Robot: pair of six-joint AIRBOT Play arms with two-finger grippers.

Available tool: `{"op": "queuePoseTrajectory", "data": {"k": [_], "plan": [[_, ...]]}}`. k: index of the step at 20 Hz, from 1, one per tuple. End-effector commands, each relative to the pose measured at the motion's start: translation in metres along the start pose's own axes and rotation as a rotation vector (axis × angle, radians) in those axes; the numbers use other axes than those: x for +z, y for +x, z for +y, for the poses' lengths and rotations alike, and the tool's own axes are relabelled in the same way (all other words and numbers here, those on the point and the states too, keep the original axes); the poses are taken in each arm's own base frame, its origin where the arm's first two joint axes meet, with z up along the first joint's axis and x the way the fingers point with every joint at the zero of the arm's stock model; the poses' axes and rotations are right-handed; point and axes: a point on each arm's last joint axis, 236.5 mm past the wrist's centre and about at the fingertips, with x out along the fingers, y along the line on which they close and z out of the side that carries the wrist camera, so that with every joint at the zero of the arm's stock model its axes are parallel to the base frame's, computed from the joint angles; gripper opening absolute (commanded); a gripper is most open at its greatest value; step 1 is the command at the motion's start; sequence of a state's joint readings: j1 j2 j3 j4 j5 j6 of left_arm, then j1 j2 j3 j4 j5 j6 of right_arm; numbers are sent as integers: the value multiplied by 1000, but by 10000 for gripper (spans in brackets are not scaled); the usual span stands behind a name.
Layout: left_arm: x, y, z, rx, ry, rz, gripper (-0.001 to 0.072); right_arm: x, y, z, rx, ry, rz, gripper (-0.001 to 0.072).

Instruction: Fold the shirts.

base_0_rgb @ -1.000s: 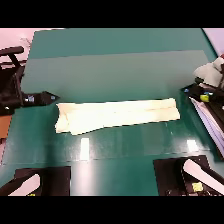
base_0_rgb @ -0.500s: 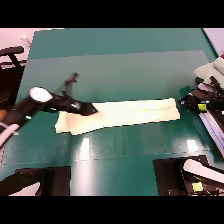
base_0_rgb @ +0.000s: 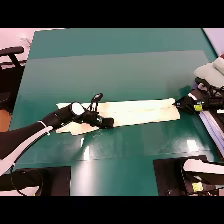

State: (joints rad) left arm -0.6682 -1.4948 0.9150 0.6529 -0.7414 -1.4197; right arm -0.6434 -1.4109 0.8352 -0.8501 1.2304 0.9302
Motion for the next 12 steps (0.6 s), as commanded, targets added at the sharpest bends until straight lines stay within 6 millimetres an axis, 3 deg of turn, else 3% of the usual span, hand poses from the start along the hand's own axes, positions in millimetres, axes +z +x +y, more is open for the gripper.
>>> {"op": "queuePoseTrajectory", "data": {"k": [1,4,9,11,12], "plan": [[2,7,2,11,-15,-18,23,3,11,4,57,8,1,696],[4,7,2,13,-15,-26,23,-3,18,6,45,-19,37,692],[9,6,3,19,-21,-46,23,-11,42,32,30,-106,99,688],[10,6,4,19,-30,-51,23,-12,51,40,19,-117,111,610],[9,6,4,19,-33,-48,23,-14,54,44,19,-113,121,504]]}}
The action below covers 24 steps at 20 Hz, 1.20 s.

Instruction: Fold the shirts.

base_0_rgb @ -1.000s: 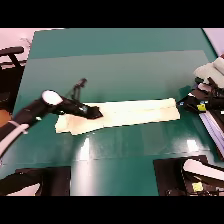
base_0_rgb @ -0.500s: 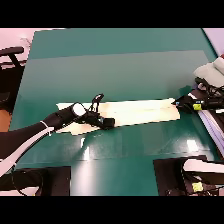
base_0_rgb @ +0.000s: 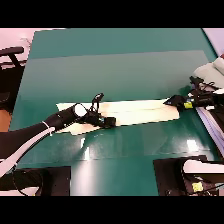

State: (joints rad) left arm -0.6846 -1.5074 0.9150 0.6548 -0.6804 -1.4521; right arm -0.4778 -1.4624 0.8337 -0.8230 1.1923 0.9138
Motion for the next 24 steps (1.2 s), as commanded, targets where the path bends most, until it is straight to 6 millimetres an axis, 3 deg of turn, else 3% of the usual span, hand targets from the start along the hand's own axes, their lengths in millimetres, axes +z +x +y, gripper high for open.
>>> {"op": "queuePoseTrajectory", "data": {"k": [1,2,3,7,14,18,24], "plan": [[1,0,1,5,-7,-5,23,-3,14,16,-4,-6,33,331],[1,0,1,4,-11,-4,23,-4,16,19,-1,-8,41,116],[0,0,1,4,-12,-1,24,-4,16,25,8,-14,38,20],[-5,0,1,2,-11,19,23,12,-8,71,60,-69,-69,19],[-11,0,0,0,-32,44,23,9,-56,200,207,-198,-265,18],[-15,0,-1,-2,-32,64,23,-2,-60,258,248,-247,-343,19],[-25,-1,2,10,-13,103,24,-35,-27,339,353,-285,-357,19]]}}
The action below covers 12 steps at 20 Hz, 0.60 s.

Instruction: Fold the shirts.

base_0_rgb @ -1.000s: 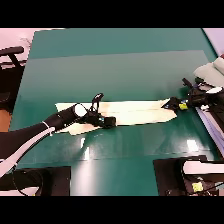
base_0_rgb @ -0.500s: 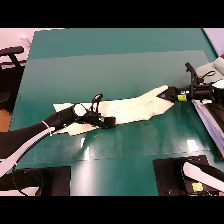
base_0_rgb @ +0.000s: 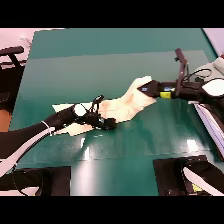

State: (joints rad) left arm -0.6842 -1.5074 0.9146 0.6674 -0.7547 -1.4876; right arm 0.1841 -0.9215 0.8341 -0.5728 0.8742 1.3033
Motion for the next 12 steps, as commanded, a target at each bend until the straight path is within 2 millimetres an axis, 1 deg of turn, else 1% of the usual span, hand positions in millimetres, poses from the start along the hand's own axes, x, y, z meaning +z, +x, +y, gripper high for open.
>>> {"op": "queuePoseTrajectory", "data": {"k": [1,4,6,8,9,10,11,12], "plan": [[-10,0,5,19,24,43,24,-6,25,45,61,28,-52,19],[-20,-1,11,43,50,83,24,-16,47,83,120,-22,-21,19],[-22,-1,14,57,64,96,23,-13,55,111,163,-53,-11,19],[-22,-1,15,62,68,96,23,-9,62,134,198,-79,-4,19],[-23,-1,15,62,69,98,23,-8,65,141,209,-89,1,19],[-23,-2,15,62,73,101,24,-6,69,144,212,-91,5,19],[-22,-5,14,62,78,99,23,-5,73,143,209,-89,10,19],[-20,-13,11,53,85,93,22,-4,76,140,203,-86,9,18]]}}
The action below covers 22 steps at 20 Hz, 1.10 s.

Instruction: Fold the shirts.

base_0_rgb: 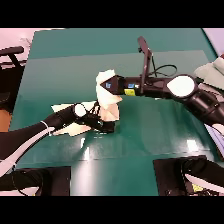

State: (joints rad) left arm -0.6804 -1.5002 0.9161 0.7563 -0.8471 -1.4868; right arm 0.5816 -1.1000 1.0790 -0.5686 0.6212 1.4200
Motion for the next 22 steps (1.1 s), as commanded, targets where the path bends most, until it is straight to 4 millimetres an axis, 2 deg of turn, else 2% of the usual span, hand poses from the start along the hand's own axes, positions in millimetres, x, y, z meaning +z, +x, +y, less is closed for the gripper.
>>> {"op": "queuePoseTrajectory", "data": {"k": [1,3,4,6,9,13,15,17,19,22], "plan": [[3,-22,-5,-7,56,-20,22,6,11,4,2,-11,-1,19],[1,-58,-9,28,144,-54,21,10,8,1,-2,-8,-10,18],[-6,-78,-7,61,194,-50,21,13,5,-2,-8,-6,-12,19],[-19,-115,11,189,246,-60,21,16,3,-7,-15,0,-15,18],[-24,-177,28,363,275,-187,21,8,10,-10,-18,3,12,18],[-34,-249,31,455,203,-404,22,-23,48,-22,-38,22,77,18],[-38,-275,21,421,170,-517,22,-39,69,-27,-50,32,93,18],[-41,-293,9,386,182,-585,22,-51,93,-25,-46,25,122,19],[-44,-308,-2,367,197,-625,23,-58,120,-14,-26,8,137,19],[-42,-320,-12,352,211,-658,23,-74,157,-6,-9,17,178,23]]}}
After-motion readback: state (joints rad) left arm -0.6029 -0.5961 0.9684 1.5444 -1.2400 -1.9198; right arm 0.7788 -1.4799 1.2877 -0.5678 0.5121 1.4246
